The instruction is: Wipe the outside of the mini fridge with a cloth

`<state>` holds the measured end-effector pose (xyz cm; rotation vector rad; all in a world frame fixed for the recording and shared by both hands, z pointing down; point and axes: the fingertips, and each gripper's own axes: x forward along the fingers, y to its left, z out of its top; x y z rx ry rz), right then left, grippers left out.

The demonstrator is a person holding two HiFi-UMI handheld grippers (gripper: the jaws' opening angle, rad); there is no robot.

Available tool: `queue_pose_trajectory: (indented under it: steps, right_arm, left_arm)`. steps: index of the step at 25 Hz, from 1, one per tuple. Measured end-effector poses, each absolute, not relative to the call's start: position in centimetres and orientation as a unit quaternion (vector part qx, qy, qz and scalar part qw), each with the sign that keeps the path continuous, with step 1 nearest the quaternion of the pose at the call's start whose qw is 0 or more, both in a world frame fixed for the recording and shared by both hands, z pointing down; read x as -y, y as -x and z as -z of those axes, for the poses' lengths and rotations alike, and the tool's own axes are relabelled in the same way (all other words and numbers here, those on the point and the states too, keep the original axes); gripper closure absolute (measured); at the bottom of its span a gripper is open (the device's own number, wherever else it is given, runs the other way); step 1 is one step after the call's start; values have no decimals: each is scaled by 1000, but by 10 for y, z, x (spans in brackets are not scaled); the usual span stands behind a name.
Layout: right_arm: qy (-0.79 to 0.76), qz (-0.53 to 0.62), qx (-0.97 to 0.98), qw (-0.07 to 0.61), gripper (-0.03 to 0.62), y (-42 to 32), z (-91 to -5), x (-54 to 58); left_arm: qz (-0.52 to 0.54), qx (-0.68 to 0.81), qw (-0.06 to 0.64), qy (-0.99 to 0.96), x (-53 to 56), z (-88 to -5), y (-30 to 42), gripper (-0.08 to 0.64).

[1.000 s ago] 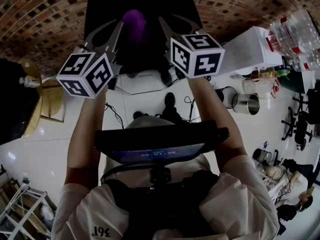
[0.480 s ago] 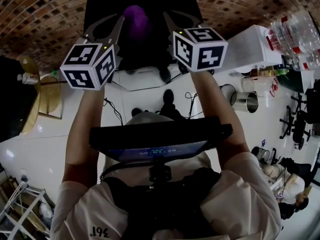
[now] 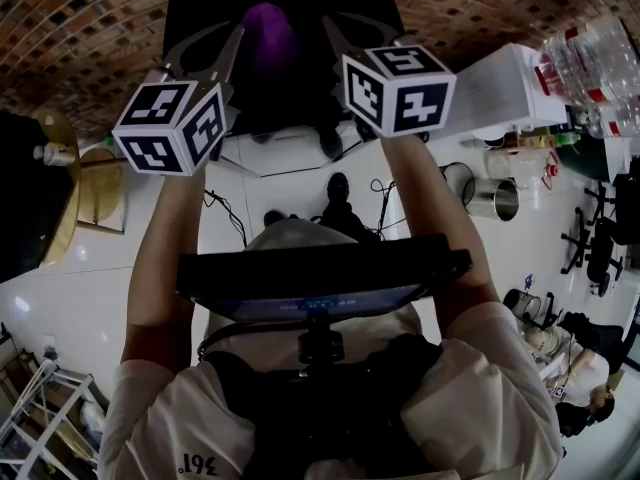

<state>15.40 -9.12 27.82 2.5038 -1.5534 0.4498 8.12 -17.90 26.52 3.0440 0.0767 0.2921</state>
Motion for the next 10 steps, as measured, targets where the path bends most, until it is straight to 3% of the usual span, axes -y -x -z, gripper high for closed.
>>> queue_pose_trajectory:
  steps: [10]
  right_arm:
    - [-836,-151,521,83,580,-153,-278,94]
  left_arm:
    - [-96,-26,41,-994,181,-265,-81,555]
